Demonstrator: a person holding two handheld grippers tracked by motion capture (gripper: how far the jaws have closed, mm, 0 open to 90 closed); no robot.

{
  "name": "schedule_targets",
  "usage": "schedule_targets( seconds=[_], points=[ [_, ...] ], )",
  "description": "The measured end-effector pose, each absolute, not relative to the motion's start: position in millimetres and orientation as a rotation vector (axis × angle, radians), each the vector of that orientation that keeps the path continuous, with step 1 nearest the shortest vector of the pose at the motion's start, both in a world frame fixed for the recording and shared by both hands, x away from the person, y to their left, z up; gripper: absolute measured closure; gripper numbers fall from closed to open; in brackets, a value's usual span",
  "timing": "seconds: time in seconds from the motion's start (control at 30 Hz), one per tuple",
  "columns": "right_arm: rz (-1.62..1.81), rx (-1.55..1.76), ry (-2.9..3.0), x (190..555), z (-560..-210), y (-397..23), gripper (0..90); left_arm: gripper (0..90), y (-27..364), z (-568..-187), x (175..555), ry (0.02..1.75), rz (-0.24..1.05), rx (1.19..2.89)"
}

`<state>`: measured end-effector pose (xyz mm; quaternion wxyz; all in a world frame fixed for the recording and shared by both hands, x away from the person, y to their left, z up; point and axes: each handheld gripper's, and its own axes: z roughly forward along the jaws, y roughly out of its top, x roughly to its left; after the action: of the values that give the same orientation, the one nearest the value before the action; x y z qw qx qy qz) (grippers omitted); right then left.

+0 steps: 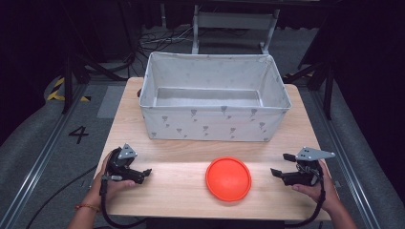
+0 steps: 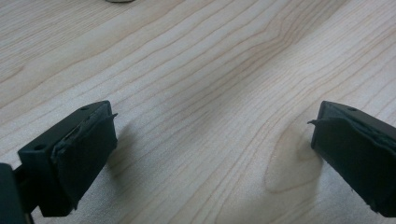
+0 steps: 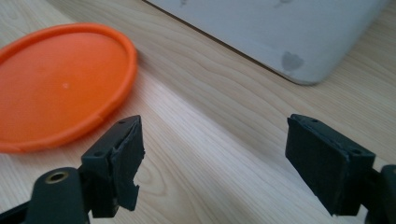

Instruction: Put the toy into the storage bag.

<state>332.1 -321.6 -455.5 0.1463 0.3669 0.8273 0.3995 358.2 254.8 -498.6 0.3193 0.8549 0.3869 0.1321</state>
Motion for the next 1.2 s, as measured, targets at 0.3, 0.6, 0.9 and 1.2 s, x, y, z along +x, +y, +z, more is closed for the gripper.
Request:
schedule_targets(
  seconds=[0.3, 0.6, 0.9, 1.2],
  points=[
    [1.187, 0.916, 2.512, 342.2, -450.9, -268.0, 20.5, 0.5, 255.1, -498.5, 358.1, 1.029, 0.352, 2.245],
    [1.187, 0.838, 2.598, 356.9, -455.3, -223.2, 24.0, 0.5, 255.4, -498.3, 357.7, 1.042, 0.355, 2.243],
    [1.117, 0.847, 2.665, 365.0, -476.5, -207.5, 19.1, 0.5, 255.4, -498.3, 357.8, 1.04, 0.356, 2.243],
    [1.077, 0.874, 2.691, 369.0, -493.7, -207.5, 15.5, 0.5, 255.4, -498.3, 357.6, 1.042, 0.355, 2.243]
  ],
)
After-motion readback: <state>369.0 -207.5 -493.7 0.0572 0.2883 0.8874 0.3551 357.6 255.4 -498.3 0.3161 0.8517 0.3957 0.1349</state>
